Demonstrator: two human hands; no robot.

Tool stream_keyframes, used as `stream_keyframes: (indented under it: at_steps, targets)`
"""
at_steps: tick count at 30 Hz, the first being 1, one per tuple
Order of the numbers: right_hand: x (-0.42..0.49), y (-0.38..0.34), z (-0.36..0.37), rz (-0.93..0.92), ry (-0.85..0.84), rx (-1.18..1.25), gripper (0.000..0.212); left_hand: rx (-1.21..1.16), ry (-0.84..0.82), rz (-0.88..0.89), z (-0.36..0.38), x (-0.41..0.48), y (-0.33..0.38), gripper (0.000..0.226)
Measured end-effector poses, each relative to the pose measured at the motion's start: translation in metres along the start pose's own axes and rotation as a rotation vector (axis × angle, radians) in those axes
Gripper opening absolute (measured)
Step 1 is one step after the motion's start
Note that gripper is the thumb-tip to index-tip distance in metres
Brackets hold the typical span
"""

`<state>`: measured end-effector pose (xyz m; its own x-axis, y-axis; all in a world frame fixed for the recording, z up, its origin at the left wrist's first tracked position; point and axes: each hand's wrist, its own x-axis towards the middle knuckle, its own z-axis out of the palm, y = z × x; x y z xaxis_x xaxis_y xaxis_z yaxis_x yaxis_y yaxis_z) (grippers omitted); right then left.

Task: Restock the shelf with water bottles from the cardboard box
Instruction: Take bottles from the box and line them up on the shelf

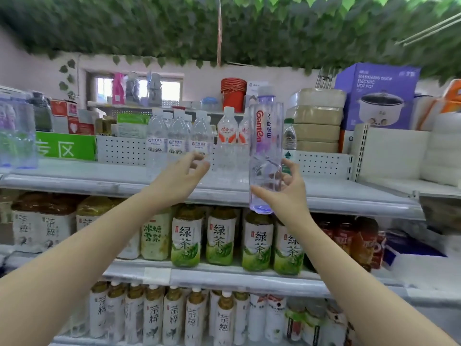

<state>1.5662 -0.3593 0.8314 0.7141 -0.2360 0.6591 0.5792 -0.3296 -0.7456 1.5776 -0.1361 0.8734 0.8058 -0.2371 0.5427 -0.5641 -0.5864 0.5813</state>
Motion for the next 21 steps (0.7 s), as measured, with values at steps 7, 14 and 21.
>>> stream_keyframes:
  at_steps: [7, 14, 21]
  targets:
    - [0.073, 0.023, -0.036, -0.022, -0.021, 0.092, 0.078, 0.169, 0.009, -0.099, 0.038, 0.040, 0.005, 0.056]
    - [0.130, 0.055, -0.045, 0.014, -0.107, 0.118, 0.074, 0.373, 0.002, -0.090, 0.071, 0.062, -0.005, 0.041]
    - [0.168, 0.091, -0.027, 0.108, -0.153, 0.138, 0.077, 0.435, 0.015, -0.084, 0.087, 0.082, -0.008, 0.037]
